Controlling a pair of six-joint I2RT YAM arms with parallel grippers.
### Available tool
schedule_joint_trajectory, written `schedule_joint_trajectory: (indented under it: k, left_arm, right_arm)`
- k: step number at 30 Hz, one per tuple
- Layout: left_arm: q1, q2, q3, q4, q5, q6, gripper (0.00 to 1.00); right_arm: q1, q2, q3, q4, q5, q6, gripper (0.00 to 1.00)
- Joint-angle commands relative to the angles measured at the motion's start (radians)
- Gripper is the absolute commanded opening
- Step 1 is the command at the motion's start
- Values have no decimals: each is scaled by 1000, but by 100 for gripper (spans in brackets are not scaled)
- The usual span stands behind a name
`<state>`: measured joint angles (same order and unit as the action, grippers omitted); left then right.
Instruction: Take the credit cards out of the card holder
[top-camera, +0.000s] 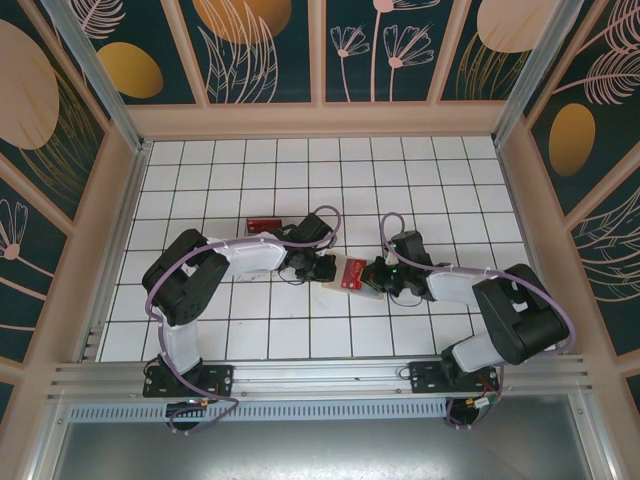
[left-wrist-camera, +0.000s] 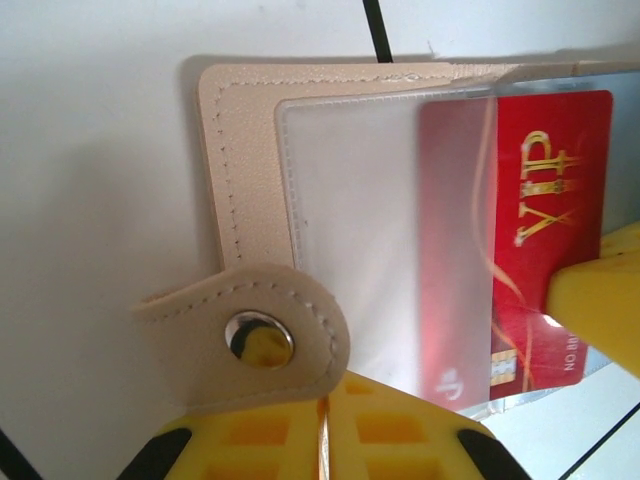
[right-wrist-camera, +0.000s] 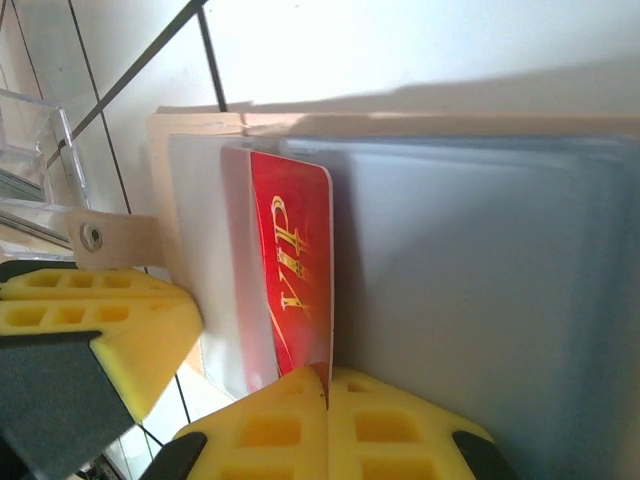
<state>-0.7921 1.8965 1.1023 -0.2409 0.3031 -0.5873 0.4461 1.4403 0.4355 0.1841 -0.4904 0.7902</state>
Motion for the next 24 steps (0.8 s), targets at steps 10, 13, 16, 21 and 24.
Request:
schedule_joint_trajectory:
  k: [10, 13, 16, 21, 24]
  left_arm:
    - [-1, 35, 24, -69, -28, 27, 11]
    - [1, 17, 38, -70, -30, 21, 12]
    - [2, -12, 65, -72, -29, 7, 24]
    - [14, -105, 90, -15, -25, -54, 45]
    - [42, -174, 75, 54, -4, -111, 54]
  right_arm:
    - [-111, -200, -115, -193, 46, -100, 0]
    - [-126, -284, -106, -238, 46, -119, 0]
    - [-143, -357, -80, -273, 41, -138, 0]
    - [-152, -421, -16, -265, -6, -144, 0]
    - [-152, -431, 20, -240, -36, -141, 0]
